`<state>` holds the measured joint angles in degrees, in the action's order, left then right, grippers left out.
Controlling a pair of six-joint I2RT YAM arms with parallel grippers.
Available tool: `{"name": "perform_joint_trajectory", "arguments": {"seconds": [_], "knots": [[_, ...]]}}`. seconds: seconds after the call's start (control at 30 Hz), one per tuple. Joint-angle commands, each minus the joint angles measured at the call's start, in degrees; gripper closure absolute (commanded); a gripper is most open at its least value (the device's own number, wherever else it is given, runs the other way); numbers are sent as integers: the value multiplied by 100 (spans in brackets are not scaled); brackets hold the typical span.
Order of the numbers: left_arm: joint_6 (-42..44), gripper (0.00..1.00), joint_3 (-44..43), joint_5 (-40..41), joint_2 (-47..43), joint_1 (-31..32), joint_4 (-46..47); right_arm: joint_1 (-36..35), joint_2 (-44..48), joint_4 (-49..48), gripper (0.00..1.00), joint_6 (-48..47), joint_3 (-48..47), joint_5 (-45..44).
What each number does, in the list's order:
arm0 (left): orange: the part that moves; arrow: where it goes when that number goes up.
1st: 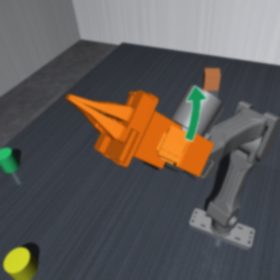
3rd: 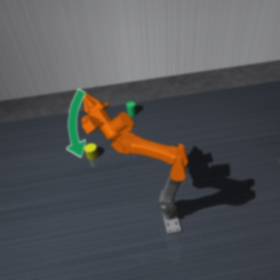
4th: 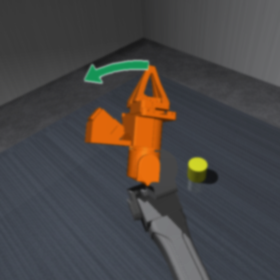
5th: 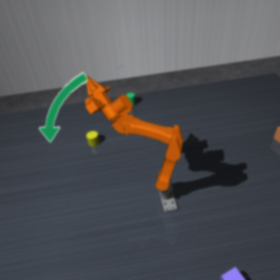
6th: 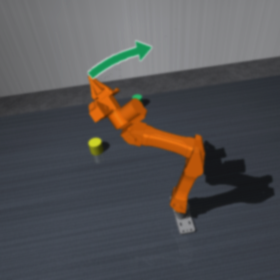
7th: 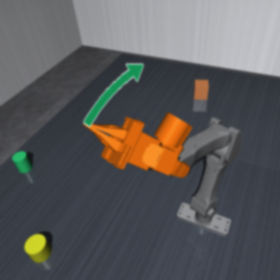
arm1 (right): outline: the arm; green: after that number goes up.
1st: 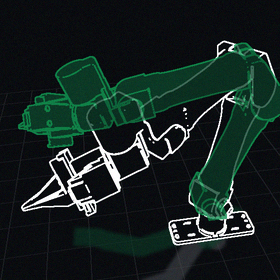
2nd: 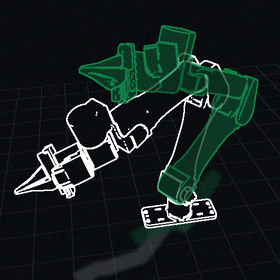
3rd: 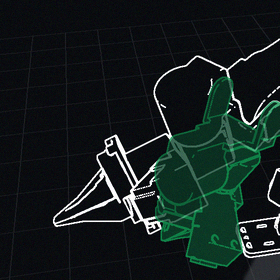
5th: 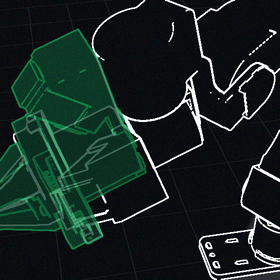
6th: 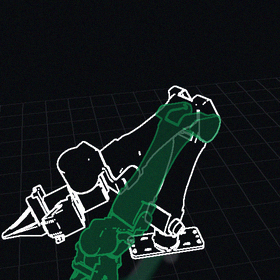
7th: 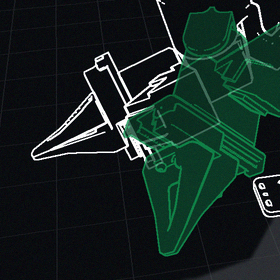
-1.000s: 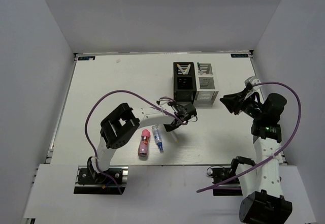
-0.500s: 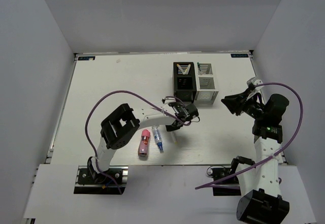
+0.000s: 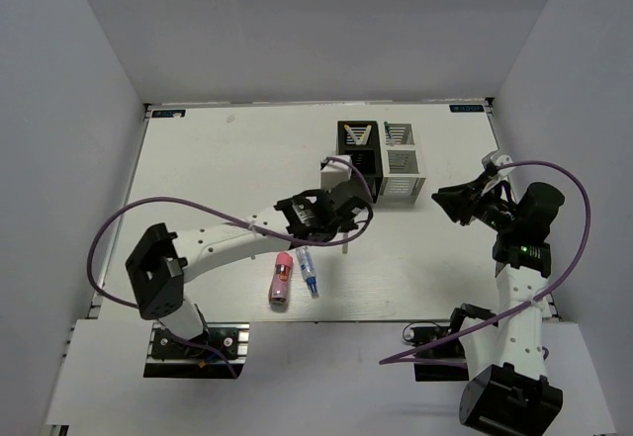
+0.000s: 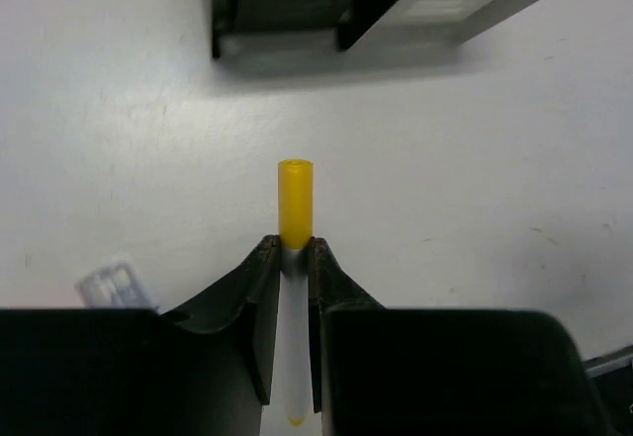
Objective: Sort the stationery into containers
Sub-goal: Grab a piece of stationery with the left arm, then place the stationery into the container
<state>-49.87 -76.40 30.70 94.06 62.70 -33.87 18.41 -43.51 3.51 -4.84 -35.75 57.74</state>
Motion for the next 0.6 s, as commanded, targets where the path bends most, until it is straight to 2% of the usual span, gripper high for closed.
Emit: {"name": "perform_joint_trajectory", "arguments": {"seconds": [0.0,0.07,0.23,0.33,0.43,0.57], "knots": [[1703,100,161,-108,-449,-117,1616,48,-26,62,68,-78,-55,194],[1988,100,74,67,-450,-117,1847,57,-35,45,68,-78,-38,220],[3305,100,-50,6,-433,-240,3622,75,-44,53,68,-131,-38,256],[3710,100,-111,208,-143,-468,4568,66,-17,89,68,-245,-46,326],[3862,100,-112,375,199,-714,5483,74,35,150,68,-341,-29,370],[3950,100,-891,455,998,-1048,5768,66,105,238,68,-500,-29,352]]}}
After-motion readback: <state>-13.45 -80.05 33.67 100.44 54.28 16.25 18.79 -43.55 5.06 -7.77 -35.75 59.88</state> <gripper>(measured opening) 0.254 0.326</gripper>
